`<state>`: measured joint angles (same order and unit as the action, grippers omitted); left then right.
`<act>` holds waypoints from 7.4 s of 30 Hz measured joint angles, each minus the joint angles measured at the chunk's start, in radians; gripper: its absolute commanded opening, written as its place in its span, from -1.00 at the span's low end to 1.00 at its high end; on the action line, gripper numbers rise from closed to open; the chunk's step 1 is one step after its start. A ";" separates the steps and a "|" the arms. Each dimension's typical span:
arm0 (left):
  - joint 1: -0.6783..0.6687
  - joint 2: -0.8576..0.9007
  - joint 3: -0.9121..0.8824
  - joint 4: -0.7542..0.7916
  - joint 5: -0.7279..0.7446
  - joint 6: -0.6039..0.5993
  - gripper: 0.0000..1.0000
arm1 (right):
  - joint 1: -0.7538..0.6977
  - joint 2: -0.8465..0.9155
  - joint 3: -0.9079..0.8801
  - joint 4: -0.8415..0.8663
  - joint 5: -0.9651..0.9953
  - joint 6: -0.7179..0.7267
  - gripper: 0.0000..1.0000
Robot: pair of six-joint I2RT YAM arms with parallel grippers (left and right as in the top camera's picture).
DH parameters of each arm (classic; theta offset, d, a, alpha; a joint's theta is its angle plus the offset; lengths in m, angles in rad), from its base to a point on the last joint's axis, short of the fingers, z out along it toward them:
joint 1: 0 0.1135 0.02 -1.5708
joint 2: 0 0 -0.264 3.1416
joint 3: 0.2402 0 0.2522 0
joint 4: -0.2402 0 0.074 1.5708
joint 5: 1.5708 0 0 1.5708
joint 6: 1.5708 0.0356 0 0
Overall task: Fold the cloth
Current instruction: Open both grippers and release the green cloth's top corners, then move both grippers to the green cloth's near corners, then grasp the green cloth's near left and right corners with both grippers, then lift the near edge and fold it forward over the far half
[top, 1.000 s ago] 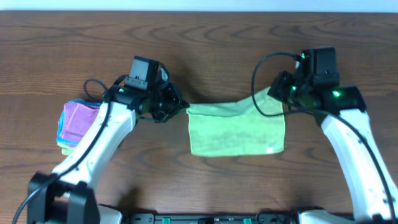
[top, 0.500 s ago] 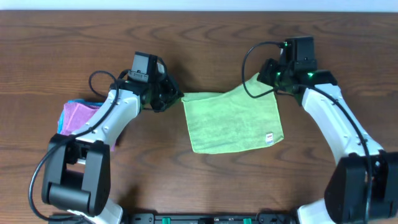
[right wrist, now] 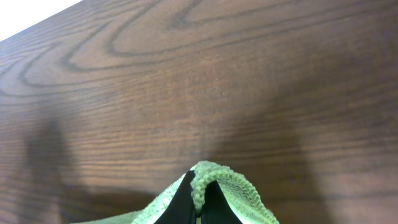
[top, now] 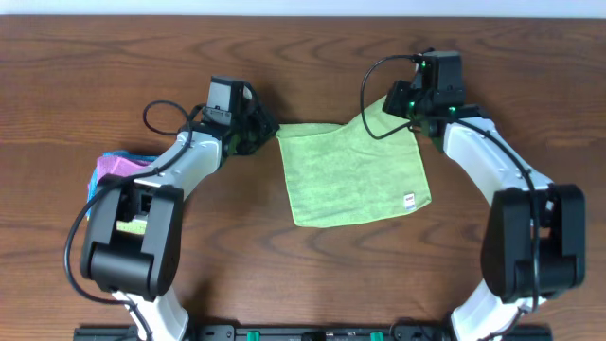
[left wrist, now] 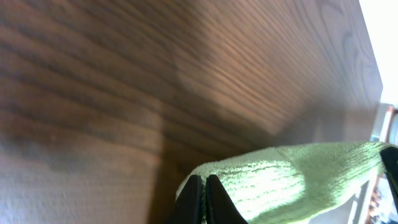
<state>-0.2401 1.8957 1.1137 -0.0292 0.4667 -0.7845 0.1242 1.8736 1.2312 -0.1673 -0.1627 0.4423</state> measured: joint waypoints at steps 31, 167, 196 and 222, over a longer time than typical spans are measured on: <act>0.042 -0.031 0.005 0.093 -0.217 0.121 0.68 | 0.057 -0.070 -0.005 -0.034 0.096 -0.059 0.99; -0.275 -0.219 -0.721 0.643 -0.026 -0.657 -0.88 | -0.223 -0.266 -0.575 -0.062 -0.220 0.158 -0.98; -0.213 -0.401 -0.731 0.108 0.295 -0.415 -0.88 | -0.111 -0.581 -0.591 -0.586 -0.137 0.160 -0.98; -0.213 -0.653 -0.582 -0.348 0.242 -0.389 -0.88 | -0.040 -0.935 -0.593 -0.720 -0.140 0.270 -0.97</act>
<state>-0.4534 1.2430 0.5316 -0.3771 0.7086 -1.1732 0.0845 0.9390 0.6380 -0.8875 -0.3023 0.7128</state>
